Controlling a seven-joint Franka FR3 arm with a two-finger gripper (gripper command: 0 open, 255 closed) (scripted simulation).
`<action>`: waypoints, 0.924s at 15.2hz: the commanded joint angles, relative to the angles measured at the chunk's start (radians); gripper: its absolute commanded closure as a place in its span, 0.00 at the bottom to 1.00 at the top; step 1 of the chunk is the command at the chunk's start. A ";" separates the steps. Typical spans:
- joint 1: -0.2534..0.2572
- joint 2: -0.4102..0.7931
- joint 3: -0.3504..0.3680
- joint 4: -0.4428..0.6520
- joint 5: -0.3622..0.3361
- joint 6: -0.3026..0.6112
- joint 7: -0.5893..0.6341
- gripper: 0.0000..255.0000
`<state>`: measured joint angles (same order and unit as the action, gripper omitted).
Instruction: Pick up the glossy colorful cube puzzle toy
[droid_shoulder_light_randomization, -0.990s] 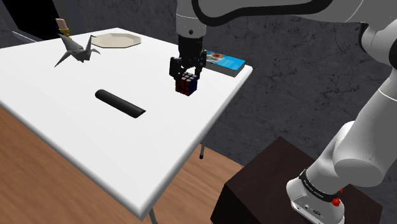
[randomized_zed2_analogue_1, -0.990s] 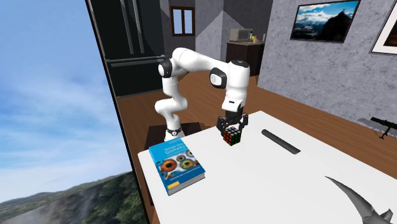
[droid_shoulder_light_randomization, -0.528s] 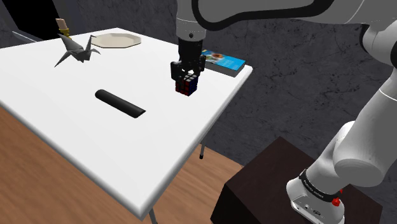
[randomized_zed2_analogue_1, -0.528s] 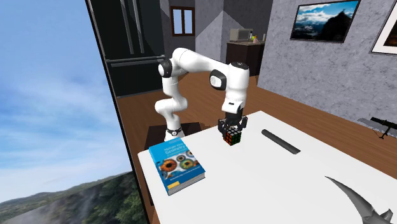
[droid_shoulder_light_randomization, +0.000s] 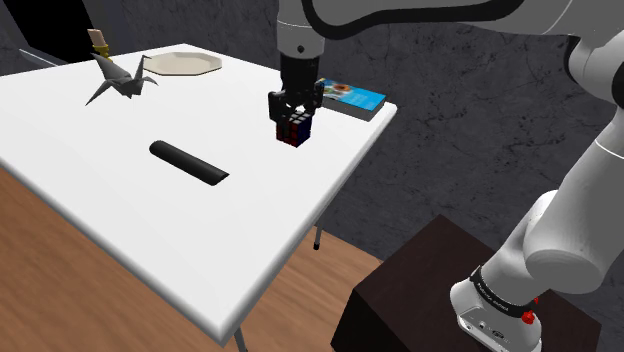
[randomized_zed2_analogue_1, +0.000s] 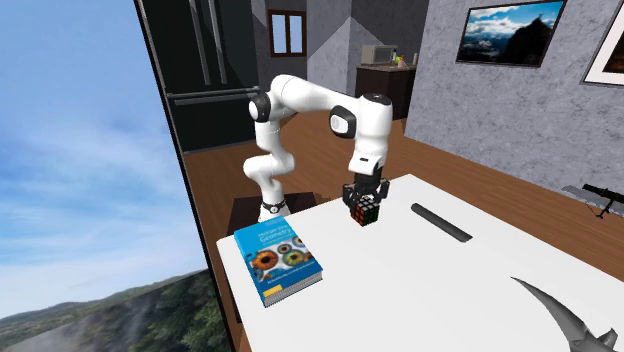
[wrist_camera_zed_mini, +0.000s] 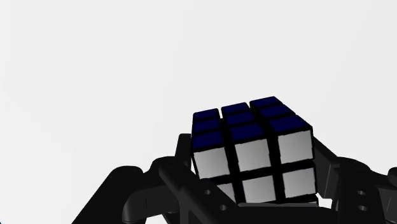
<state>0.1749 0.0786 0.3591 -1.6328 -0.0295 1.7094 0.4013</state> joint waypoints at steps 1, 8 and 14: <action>0.001 0.003 0.001 0.029 -0.001 -0.026 0.002 1.00; 0.006 0.024 0.004 0.150 -0.009 -0.127 0.006 1.00; 0.012 0.044 0.006 0.231 -0.016 -0.191 0.010 1.00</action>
